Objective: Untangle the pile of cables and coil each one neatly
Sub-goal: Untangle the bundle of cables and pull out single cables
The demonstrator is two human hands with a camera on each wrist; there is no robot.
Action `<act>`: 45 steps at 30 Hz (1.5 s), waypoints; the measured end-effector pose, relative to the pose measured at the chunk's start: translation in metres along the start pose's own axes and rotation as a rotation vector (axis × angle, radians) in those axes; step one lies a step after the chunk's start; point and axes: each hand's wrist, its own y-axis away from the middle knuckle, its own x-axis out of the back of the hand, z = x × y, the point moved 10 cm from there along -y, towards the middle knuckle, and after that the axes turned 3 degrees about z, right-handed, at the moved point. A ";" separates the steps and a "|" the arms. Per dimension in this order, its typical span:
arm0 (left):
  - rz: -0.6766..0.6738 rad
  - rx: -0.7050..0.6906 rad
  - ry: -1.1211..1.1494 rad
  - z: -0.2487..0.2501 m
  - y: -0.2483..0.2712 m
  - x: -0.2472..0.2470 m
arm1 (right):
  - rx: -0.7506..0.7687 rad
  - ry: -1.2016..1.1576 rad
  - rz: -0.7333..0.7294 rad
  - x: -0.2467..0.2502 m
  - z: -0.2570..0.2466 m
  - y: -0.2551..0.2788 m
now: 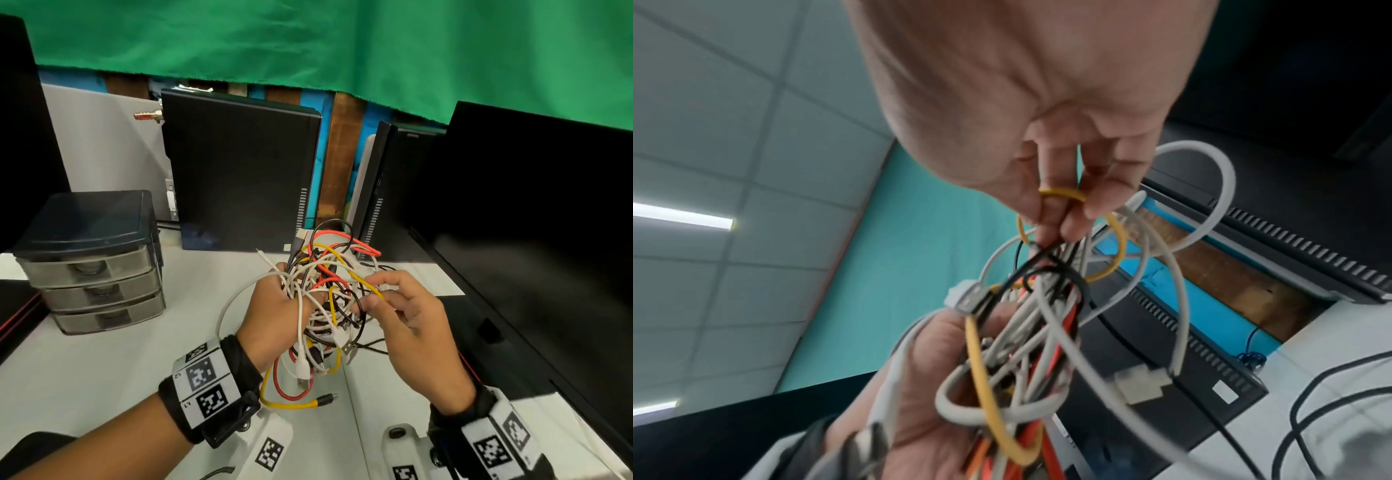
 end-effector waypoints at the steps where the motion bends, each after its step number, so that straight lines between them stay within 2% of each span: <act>1: -0.005 0.010 0.011 -0.001 0.000 0.000 | -0.006 -0.036 -0.032 -0.001 -0.001 0.001; 6: -0.023 0.075 0.055 -0.010 0.002 -0.003 | -0.012 -0.209 -0.169 -0.007 -0.013 0.005; 10: -0.030 0.080 0.063 -0.013 0.005 -0.008 | 0.058 -0.128 -0.201 -0.004 -0.016 0.003; 13: 0.005 0.016 0.051 -0.004 0.003 -0.005 | 0.089 0.064 -0.075 0.008 -0.009 -0.001; 17: 0.040 -0.055 0.032 0.004 0.006 -0.003 | 0.334 0.550 0.155 0.013 -0.018 0.002; 19: 0.028 -0.063 0.018 0.003 0.008 -0.006 | 0.340 0.618 0.186 0.014 -0.015 0.004; 22: 0.028 -0.087 -0.063 0.000 0.006 -0.006 | 0.269 0.674 0.171 0.016 -0.011 0.003; 24: 0.039 -0.095 -0.083 -0.001 0.003 -0.002 | 0.168 0.544 0.128 0.017 -0.007 -0.001; 27: 0.088 -0.140 -0.096 0.005 -0.004 0.010 | 0.107 0.075 0.095 0.019 -0.017 -0.003; 29: 0.092 -0.149 -0.071 0.011 -0.008 0.014 | 0.038 -0.287 -0.043 0.007 -0.022 0.000; 30: 0.083 -0.139 -0.050 0.013 -0.009 0.015 | -0.028 -0.380 -0.105 0.002 -0.022 0.001; 32: 0.067 -0.155 -0.078 0.015 -0.008 0.013 | -0.166 -0.317 -0.201 -0.007 -0.019 0.002; 34: 0.074 -0.203 -0.226 0.012 -0.005 0.011 | -0.288 -0.051 -0.289 -0.014 -0.001 0.007; 35: 0.073 -0.202 -0.305 0.009 -0.002 0.009 | -0.307 0.069 -0.305 -0.016 0.006 0.010; 37: 0.047 -0.183 -0.393 0.001 0.001 0.004 | -0.285 0.174 -0.250 -0.015 0.014 0.008; 39: 0.033 -0.155 -0.435 -0.001 0.001 0.003 | -0.270 0.090 -0.188 -0.014 0.016 0.006; 41: 0.060 -0.145 -0.477 -0.002 -0.005 0.011 | -0.229 -0.172 -0.171 -0.012 0.009 0.004; 43: 0.091 -0.116 -0.452 -0.006 -0.014 0.022 | -0.156 -0.439 -0.227 -0.010 -0.006 0.003; 45: 0.093 -0.054 -0.363 -0.015 -0.024 0.031 | -0.137 -0.507 -0.260 -0.006 -0.011 0.004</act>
